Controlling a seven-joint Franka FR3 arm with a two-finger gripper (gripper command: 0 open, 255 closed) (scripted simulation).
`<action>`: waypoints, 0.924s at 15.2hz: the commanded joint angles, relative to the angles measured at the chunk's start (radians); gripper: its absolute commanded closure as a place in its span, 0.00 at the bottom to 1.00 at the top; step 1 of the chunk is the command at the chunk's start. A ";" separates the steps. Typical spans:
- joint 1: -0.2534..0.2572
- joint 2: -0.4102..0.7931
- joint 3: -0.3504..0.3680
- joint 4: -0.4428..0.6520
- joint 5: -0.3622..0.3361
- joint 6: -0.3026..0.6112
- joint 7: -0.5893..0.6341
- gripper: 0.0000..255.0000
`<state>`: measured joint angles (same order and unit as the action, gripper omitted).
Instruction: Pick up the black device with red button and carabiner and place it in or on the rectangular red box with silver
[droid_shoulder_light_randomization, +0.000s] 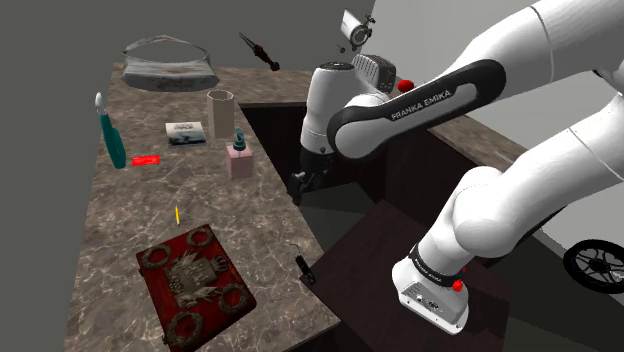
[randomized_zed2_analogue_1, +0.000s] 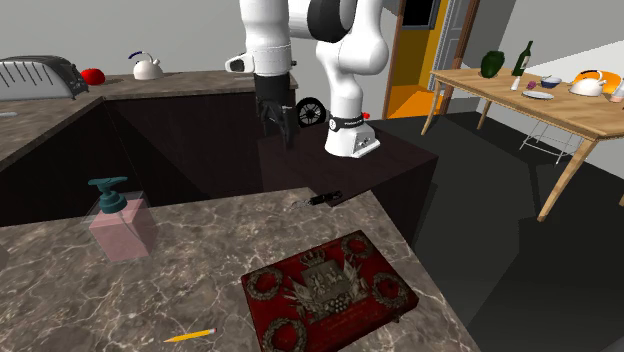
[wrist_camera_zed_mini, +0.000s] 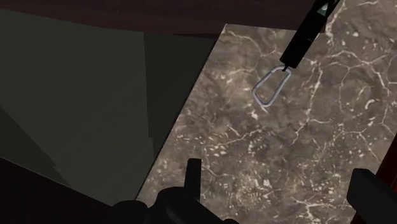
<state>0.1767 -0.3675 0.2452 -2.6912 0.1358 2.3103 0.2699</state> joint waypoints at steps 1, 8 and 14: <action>0.008 0.074 0.031 0.005 -0.004 0.078 0.031 0.00; 0.003 0.183 0.055 -0.008 -0.027 0.202 0.061 0.00; -0.001 0.221 0.059 -0.016 -0.039 0.247 0.070 0.00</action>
<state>0.1762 -0.1481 0.3045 -2.7064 0.0976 2.5550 0.3398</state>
